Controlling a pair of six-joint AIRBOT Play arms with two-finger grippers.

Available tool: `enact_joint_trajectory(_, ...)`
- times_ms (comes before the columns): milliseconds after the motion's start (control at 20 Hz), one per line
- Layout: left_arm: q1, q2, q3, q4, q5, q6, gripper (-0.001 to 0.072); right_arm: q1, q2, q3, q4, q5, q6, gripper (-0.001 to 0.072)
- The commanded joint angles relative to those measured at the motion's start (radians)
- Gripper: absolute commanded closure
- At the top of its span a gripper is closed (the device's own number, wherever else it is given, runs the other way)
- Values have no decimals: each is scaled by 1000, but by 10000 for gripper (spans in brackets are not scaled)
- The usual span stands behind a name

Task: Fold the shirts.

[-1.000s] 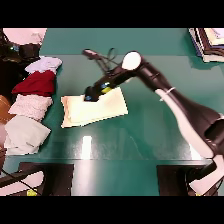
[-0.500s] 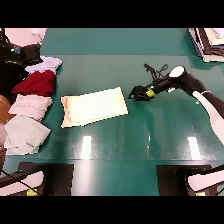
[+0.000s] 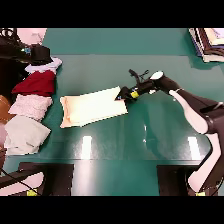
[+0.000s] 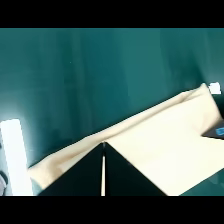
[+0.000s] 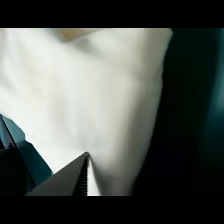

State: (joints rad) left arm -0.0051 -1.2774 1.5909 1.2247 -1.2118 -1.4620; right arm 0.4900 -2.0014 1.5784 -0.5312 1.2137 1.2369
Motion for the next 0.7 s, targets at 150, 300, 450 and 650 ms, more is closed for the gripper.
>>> enact_joint_trajectory(150,-11,0,0,-3,-16,3,682,45,-43,155,-25,44,-15,695)
enact_joint_trajectory(300,-11,0,0,-3,-39,3,682,-11,32,154,-140,43,18,695)
enact_joint_trajectory(450,-11,0,0,-5,-57,3,683,-126,135,154,-278,43,84,695)
enact_joint_trajectory(650,-11,0,0,-7,-63,-5,682,-350,326,36,-424,9,147,695)
